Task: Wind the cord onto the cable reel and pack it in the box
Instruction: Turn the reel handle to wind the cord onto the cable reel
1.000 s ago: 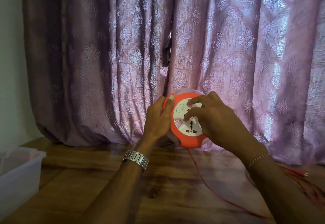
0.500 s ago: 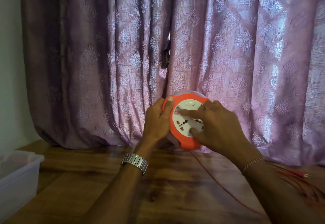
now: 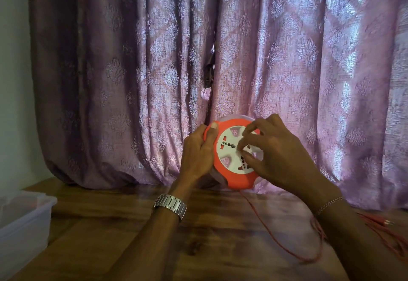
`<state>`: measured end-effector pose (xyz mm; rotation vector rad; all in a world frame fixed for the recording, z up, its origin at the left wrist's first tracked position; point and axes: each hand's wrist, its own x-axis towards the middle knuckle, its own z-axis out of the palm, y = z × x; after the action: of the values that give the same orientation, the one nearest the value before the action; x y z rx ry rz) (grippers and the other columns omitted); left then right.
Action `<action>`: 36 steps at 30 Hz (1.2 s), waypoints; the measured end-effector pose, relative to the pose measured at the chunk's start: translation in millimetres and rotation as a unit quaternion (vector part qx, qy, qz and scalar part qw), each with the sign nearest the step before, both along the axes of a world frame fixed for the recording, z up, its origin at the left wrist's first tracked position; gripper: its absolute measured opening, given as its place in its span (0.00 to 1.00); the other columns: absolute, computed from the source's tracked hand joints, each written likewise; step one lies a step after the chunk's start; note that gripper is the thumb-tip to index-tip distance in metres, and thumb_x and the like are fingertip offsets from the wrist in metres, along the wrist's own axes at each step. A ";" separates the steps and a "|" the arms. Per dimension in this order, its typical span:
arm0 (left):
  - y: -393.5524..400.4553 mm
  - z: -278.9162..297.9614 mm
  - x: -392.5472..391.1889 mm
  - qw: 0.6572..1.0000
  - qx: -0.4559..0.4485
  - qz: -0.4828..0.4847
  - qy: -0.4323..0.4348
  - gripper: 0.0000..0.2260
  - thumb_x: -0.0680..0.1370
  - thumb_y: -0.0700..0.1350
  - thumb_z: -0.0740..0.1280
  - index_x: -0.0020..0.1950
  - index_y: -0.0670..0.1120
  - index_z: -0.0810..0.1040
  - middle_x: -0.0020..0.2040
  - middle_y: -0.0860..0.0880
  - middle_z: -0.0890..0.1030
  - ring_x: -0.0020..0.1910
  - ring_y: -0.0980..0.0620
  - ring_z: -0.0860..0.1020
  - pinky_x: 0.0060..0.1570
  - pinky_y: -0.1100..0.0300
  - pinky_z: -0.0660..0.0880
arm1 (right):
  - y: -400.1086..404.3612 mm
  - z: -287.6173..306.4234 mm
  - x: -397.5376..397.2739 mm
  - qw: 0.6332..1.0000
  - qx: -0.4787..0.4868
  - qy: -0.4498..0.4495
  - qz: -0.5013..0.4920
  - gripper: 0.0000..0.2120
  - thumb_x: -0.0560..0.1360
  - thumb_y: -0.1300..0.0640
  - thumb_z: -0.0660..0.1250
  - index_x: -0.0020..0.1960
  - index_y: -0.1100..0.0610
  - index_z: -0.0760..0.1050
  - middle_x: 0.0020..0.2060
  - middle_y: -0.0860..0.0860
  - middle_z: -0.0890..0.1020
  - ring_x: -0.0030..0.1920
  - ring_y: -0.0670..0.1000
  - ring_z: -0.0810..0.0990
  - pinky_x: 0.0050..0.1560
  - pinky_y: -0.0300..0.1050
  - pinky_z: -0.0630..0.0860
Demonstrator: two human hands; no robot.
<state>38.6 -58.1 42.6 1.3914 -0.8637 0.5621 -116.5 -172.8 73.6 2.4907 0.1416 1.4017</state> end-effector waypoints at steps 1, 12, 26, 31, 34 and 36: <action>0.2 0.1 0.1 1.000 0.000 -0.001 0.000 0.27 0.80 0.63 0.59 0.41 0.39 0.74 0.35 0.43 0.79 0.35 0.47 0.75 0.42 0.42 0.75 | -0.3 0.4 -0.8 1.000 -0.010 0.022 0.011 0.08 0.68 0.60 0.73 0.44 0.49 0.83 0.53 0.48 0.81 0.51 0.55 0.72 0.42 0.45 0.73; -0.1 0.7 -2.9 1.000 0.010 0.000 -0.005 0.27 0.80 0.63 0.57 0.43 0.38 0.76 0.38 0.41 0.81 0.41 0.40 0.79 0.45 0.41 0.76 | 7.2 1.8 -3.6 0.989 -0.001 0.146 -0.009 0.29 0.64 0.68 0.73 0.53 0.37 0.81 0.65 0.52 0.75 0.58 0.61 0.72 0.49 0.54 0.77; -1.2 2.5 -5.2 1.000 0.002 -0.001 0.001 0.27 0.79 0.63 0.58 0.43 0.38 0.75 0.37 0.41 0.81 0.40 0.39 0.78 0.44 0.42 0.76 | 2.5 -6.3 6.6 0.990 0.095 -0.048 -0.091 0.31 0.61 0.22 0.60 0.59 0.34 0.75 0.31 0.42 0.83 0.38 0.51 0.83 0.35 0.43 0.76; -0.3 1.8 -4.9 1.000 0.002 0.004 -0.007 0.28 0.80 0.63 0.58 0.43 0.37 0.75 0.38 0.40 0.81 0.41 0.38 0.79 0.44 0.40 0.76 | 2.6 -3.0 2.3 0.994 0.065 -0.011 -0.087 0.27 0.67 0.28 0.61 0.59 0.41 0.78 0.38 0.45 0.84 0.43 0.53 0.79 0.38 0.45 0.73; -0.2 1.5 -3.6 1.000 0.000 0.001 -0.007 0.28 0.80 0.63 0.58 0.43 0.36 0.75 0.39 0.39 0.81 0.42 0.37 0.79 0.45 0.39 0.75 | 2.0 0.4 -0.9 1.000 0.021 0.006 -0.015 0.10 0.72 0.48 0.72 0.52 0.49 0.82 0.45 0.49 0.82 0.47 0.54 0.74 0.42 0.52 0.75; -0.3 1.2 -3.2 1.000 0.003 0.001 -0.009 0.28 0.80 0.63 0.58 0.43 0.37 0.75 0.38 0.39 0.81 0.41 0.38 0.79 0.45 0.40 0.75 | 1.1 2.0 -2.0 0.999 0.000 0.044 0.004 0.11 0.70 0.62 0.72 0.48 0.49 0.83 0.53 0.49 0.81 0.50 0.56 0.74 0.43 0.53 0.76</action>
<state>35.4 -58.4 43.8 1.3947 -0.8795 0.5757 -118.5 -171.7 75.6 2.5550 0.1690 1.2946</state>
